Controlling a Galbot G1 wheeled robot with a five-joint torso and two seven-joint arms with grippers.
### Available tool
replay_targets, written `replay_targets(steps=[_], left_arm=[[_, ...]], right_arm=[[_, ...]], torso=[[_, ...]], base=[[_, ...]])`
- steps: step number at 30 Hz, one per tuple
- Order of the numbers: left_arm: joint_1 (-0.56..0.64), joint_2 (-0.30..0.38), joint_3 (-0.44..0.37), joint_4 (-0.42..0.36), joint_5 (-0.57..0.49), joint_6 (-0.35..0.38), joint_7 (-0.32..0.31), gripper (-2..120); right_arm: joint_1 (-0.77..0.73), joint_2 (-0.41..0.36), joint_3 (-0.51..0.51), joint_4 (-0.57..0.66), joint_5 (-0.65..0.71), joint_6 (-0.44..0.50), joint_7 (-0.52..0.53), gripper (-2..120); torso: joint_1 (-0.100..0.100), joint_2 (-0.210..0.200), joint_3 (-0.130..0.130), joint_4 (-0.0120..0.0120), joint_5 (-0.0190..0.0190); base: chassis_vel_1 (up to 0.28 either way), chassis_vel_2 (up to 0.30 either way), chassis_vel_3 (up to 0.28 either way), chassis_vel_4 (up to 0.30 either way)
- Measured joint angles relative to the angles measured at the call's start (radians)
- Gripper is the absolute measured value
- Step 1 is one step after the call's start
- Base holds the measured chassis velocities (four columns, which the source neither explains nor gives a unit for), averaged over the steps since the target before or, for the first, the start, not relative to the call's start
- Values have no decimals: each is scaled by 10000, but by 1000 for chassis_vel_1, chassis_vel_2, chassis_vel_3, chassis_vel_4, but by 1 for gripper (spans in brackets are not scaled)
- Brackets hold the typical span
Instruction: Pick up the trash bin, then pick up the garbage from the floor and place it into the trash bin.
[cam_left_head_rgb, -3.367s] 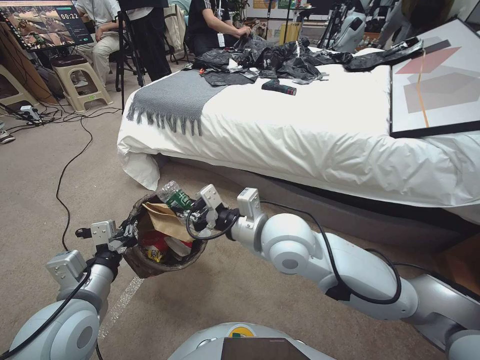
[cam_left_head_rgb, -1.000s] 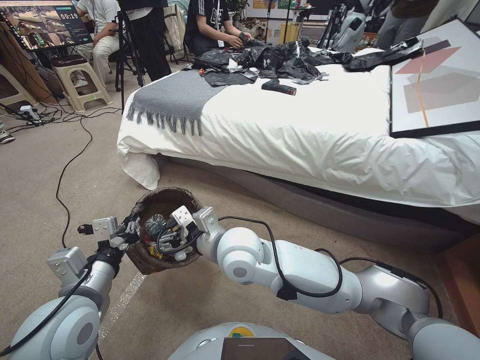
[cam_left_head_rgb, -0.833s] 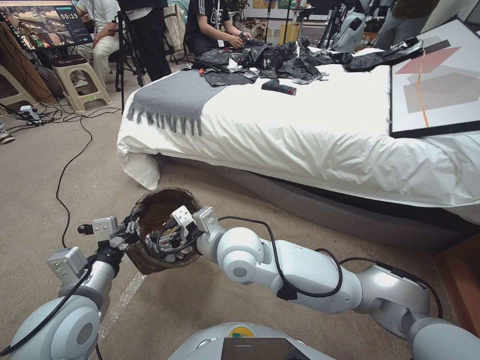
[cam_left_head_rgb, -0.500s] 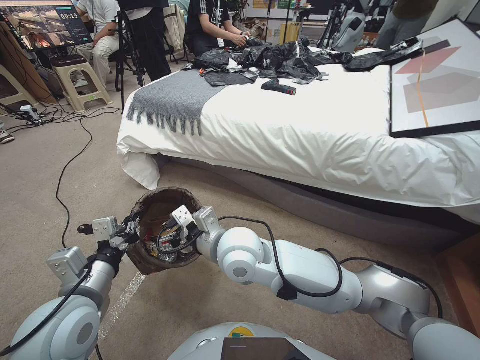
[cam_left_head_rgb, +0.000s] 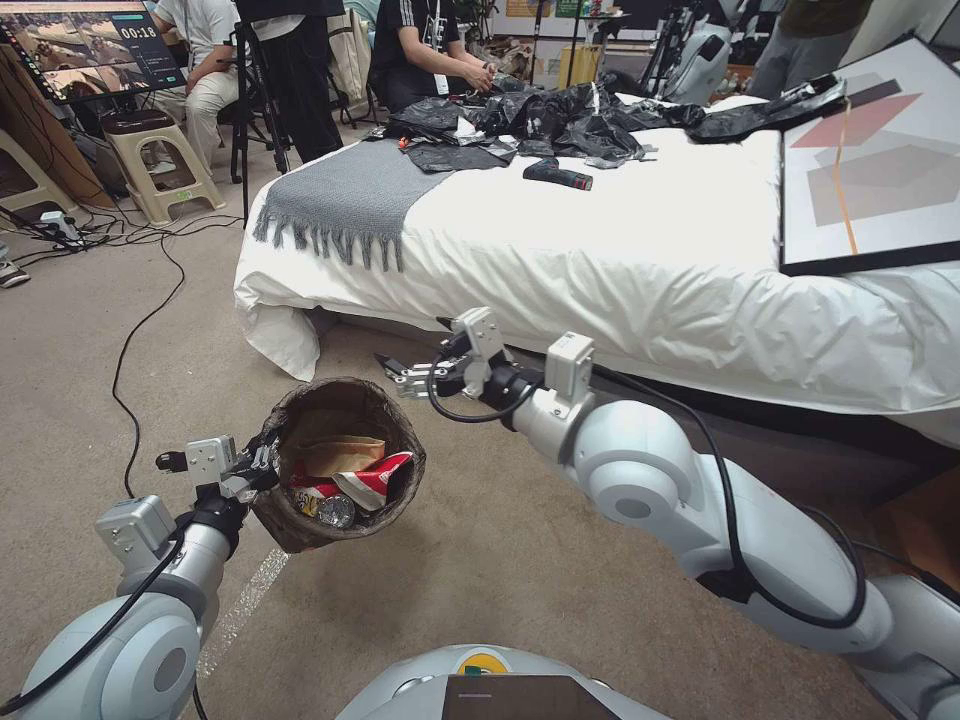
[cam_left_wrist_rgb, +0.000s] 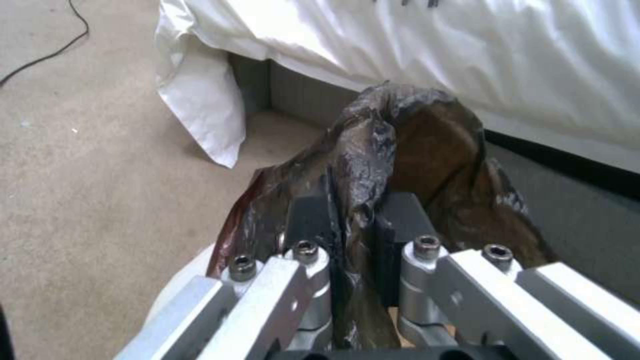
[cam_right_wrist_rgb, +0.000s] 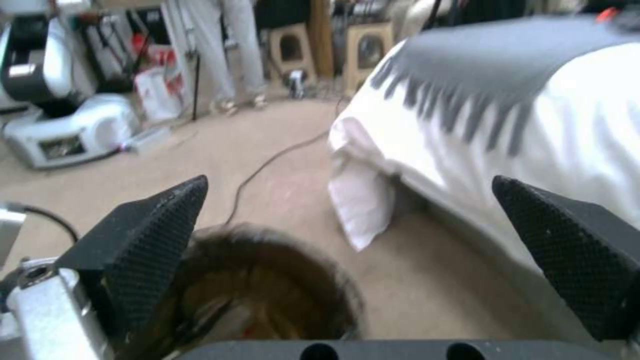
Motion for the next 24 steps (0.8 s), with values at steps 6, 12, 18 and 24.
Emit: replay_targets(steps=[6, 12, 18, 24], left_arm=[[82, -29, -23, 0, 41, 1, 3, 8], [105, -16, -52, 0, 43, -11, 5, 8], [102, -2, -53, 0, 40, -12, 10, 8], [169, 30, -60, 0, 65, -12, 11, 8]], right_arm=[[-828, -394, 746, 633, -487, 507, -96, 100], [-2809, -734, 2594, 954, -1643, 1090, -921, 100], [-4575, -548, 4334, 1075, -3091, 1584, -982, 100], [-6498, 105, 6072, 825, -4961, 2338, -1503, 100]], torso=[[0, 0, 0, 6, -3], [0, 0, 0, 1, -2], [-1, 0, 1, 3, -2], [-1, 0, 1, 3, -3]], base=[[0, 0, 0, 0], [0, 0, 0, 0], [0, 0, 0, 0], [0, 0, 0, 0]])
